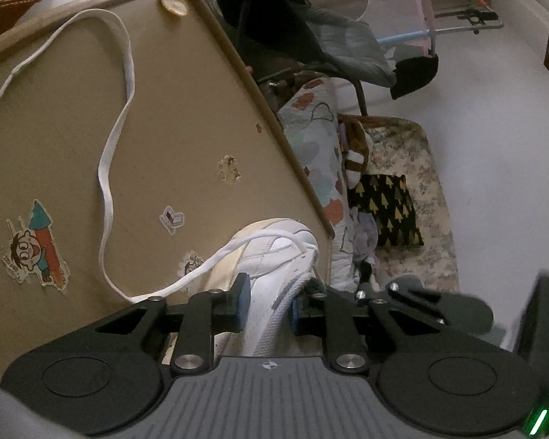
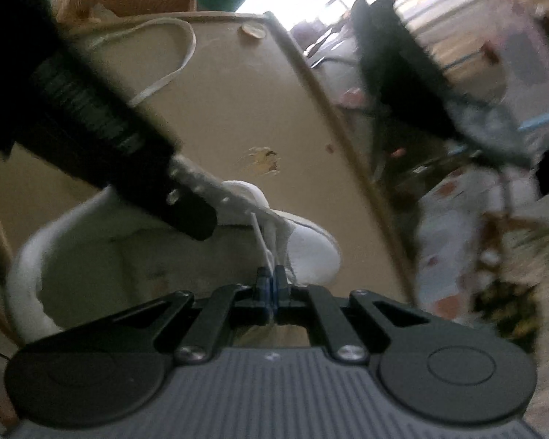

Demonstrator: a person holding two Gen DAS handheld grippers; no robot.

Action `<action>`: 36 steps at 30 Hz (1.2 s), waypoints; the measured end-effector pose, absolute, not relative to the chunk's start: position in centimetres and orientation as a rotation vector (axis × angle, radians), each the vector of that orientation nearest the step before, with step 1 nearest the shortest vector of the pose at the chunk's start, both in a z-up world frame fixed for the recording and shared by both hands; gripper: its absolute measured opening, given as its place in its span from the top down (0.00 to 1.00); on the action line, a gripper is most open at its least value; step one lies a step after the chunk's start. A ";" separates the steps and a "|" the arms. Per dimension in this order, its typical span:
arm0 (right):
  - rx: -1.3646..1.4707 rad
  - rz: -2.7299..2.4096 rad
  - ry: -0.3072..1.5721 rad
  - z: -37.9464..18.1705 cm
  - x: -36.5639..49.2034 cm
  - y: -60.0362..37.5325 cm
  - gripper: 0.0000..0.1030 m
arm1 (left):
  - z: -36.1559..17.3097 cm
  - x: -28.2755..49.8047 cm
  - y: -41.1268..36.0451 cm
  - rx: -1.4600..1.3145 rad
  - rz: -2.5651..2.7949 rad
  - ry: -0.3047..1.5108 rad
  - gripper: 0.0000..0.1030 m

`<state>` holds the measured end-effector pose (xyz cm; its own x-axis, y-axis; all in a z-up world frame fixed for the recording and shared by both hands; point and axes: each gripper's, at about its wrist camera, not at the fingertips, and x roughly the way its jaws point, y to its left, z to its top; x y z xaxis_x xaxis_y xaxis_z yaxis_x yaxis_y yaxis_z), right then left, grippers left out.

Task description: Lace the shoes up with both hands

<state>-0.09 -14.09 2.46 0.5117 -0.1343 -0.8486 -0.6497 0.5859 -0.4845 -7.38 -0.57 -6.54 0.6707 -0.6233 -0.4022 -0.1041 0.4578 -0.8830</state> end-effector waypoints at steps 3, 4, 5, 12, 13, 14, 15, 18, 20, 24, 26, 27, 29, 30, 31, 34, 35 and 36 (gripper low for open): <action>-0.802 0.449 1.111 4.2 2.3 -15.5 0.98 | -6.4 -7.5 -1.1 -1.086 -0.357 0.800 0.78; -0.770 0.475 1.142 4.8 3.0 -15.9 0.98 | -6.4 -7.5 -1.1 -1.091 -0.355 0.800 0.78; -0.746 0.502 1.174 5.2 3.6 -16.3 0.98 | -6.4 -7.4 -1.0 -1.092 -0.354 0.800 0.78; -0.671 0.618 1.359 7.0 6.1 -16.7 0.98 | -4.4 -5.3 -1.0 -1.093 -0.363 0.806 0.78; -0.680 0.626 1.386 6.9 6.1 -16.4 0.98 | -4.2 -5.2 -1.1 -1.087 -0.365 0.805 0.78; -0.688 0.635 1.412 6.8 6.2 -16.2 0.98 | -4.1 -5.0 -1.2 -1.082 -0.366 0.805 0.78; -0.696 0.643 1.439 6.6 6.3 -16.0 0.98 | -3.8 -4.8 -1.4 -1.078 -0.367 0.805 0.78; -0.721 0.667 1.519 6.2 6.4 -15.2 0.98 | -3.2 -4.3 -1.9 -1.061 -0.372 0.804 0.78; -0.736 0.680 1.569 5.9 6.6 -14.7 0.98 | -2.7 -3.8 -2.3 -1.052 -0.375 0.803 0.78; -0.751 0.683 1.649 4.4 7.5 -13.6 0.98 | -1.8 -3.3 -2.6 -1.068 -0.373 0.802 0.78; -0.754 0.660 1.673 3.7 7.9 -13.5 0.98 | -1.6 -3.1 -2.7 -1.080 -0.371 0.802 0.78; -0.750 0.650 1.681 3.4 8.1 -13.5 0.98 | -1.3 -2.9 -2.8 -1.088 -0.371 0.803 0.78; -0.729 0.634 1.690 3.0 8.4 -13.7 0.98 | -2.0 -2.9 -2.7 -1.123 -0.366 0.805 0.78; -0.712 0.628 1.693 2.9 8.6 -13.8 0.98 | -2.1 -2.8 -2.7 -1.142 -0.364 0.807 0.78; -0.690 0.625 1.694 3.0 8.7 -14.0 0.98 | -2.1 -2.6 -2.7 -1.156 -0.362 0.807 0.78; -0.639 0.624 1.689 3.6 8.9 -14.3 0.98 | -2.0 -2.0 -3.3 -1.166 -0.359 0.807 0.77; -0.629 0.625 1.685 3.8 8.9 -14.3 0.98 | -1.9 -1.8 -3.6 -1.168 -0.359 0.807 0.77; -0.621 0.626 1.682 4.1 8.8 -14.4 0.98 | -1.9 -1.6 -3.8 -1.169 -0.359 0.808 0.77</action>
